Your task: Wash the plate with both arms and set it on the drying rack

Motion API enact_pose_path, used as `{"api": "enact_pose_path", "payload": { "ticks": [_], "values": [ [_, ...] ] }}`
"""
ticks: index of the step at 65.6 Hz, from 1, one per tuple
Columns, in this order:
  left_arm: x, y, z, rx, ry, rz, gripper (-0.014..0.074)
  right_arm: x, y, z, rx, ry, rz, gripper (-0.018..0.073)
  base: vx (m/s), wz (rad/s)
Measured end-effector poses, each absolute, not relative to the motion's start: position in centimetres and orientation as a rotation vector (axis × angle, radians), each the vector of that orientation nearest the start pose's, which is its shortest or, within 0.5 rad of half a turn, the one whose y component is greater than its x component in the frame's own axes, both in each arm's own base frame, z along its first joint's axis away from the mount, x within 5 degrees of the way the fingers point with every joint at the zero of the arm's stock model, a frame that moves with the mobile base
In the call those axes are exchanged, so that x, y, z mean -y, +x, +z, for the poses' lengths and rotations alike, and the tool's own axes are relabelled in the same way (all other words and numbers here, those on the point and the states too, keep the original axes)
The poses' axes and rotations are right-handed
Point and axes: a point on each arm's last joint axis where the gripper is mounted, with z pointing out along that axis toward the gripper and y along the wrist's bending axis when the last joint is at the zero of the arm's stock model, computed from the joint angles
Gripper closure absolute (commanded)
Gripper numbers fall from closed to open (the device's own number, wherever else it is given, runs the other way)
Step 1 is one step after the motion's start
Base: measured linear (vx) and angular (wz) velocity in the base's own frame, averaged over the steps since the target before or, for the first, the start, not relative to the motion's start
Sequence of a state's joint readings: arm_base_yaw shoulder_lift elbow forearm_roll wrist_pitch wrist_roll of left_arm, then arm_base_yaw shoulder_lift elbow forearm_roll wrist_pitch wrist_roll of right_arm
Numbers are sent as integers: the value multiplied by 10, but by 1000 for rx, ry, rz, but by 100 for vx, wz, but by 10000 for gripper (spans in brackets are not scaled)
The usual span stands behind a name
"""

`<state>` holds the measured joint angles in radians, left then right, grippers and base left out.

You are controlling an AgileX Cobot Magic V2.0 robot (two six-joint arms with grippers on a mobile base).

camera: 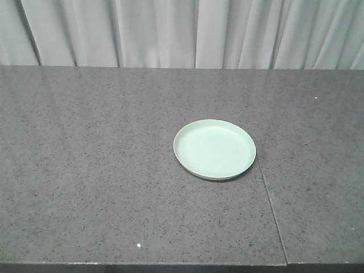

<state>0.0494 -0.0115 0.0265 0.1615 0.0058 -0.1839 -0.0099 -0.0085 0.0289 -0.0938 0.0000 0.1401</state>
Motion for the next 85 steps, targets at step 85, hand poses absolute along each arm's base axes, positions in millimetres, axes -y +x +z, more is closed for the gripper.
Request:
{"api": "enact_pose_path", "payload": {
  "ticks": [85],
  "values": [
    [-3, 56, 204, -1503, -55, 22, 602, 2, 56, 210, -1402, 346, 360, 561, 0, 0]
  ]
}}
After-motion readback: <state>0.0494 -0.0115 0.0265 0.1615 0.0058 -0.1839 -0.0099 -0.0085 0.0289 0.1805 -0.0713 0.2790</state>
